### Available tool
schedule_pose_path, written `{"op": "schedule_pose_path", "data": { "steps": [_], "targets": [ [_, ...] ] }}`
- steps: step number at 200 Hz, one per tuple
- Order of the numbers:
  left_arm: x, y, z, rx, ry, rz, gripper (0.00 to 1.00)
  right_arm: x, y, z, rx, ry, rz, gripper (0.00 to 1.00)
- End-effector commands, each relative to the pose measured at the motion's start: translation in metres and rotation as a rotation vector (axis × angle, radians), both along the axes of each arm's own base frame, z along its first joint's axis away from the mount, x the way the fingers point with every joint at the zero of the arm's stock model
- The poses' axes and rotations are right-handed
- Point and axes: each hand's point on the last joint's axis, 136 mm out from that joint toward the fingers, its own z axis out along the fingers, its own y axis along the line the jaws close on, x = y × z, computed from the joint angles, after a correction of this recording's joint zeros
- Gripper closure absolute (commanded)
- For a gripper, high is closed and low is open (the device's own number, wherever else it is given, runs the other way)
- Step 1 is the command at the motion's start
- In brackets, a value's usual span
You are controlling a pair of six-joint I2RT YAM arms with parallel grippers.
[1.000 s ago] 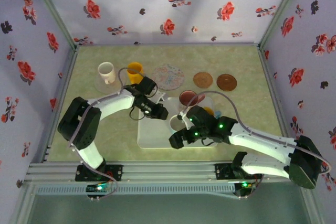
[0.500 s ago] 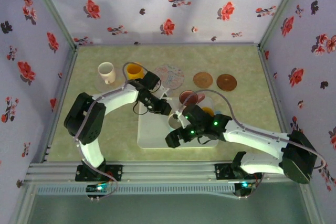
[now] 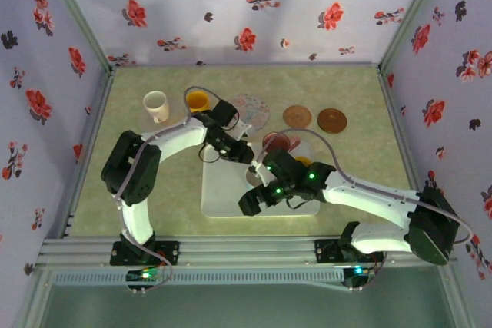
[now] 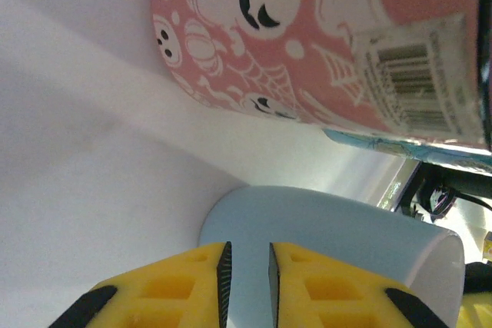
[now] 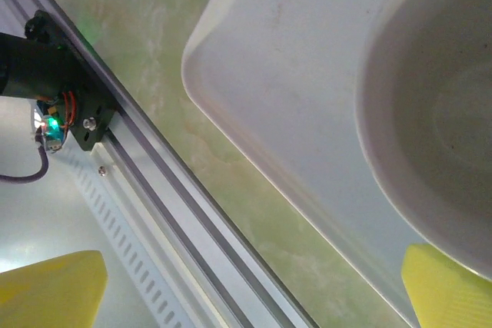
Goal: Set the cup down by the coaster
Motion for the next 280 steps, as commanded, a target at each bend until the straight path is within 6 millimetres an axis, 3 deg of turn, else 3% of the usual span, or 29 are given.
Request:
{"op": "schedule_pose_path", "data": {
  "steps": [1, 29, 55, 109, 141, 206, 280],
  "targets": [
    [-0.001, 0.006, 0.002, 0.019, 0.015, -0.016, 0.78, 0.005, 0.006, 0.033, 0.063, -0.103, 0.041, 0.01],
    [0.011, 0.029, 0.015, 0.026, -0.006, 0.067, 0.77, 0.005, -0.012, 0.037, 0.004, -0.14, 0.025, 0.01],
    [0.009, 0.044, 0.026, 0.033, -0.028, 0.083, 0.76, 0.008, -0.022, 0.04, -0.02, -0.175, 0.003, 0.01],
    [-0.022, 0.064, 0.022, 0.062, 0.012, 0.078, 0.76, 0.024, -0.05, 0.033, -0.16, -0.264, -0.074, 0.01],
    [-0.041, 0.072, 0.021, 0.054, 0.042, 0.081, 0.77, 0.026, -0.05, 0.028, -0.168, -0.264, -0.08, 0.0],
    [-0.062, 0.061, 0.017, 0.019, 0.075, 0.03, 0.77, 0.033, -0.044, 0.018, -0.188, -0.262, -0.091, 0.01],
    [-0.055, 0.039, 0.002, 0.003, 0.109, 0.025, 0.8, 0.03, -0.034, 0.005, -0.182, -0.209, -0.076, 0.01]
  ]
}}
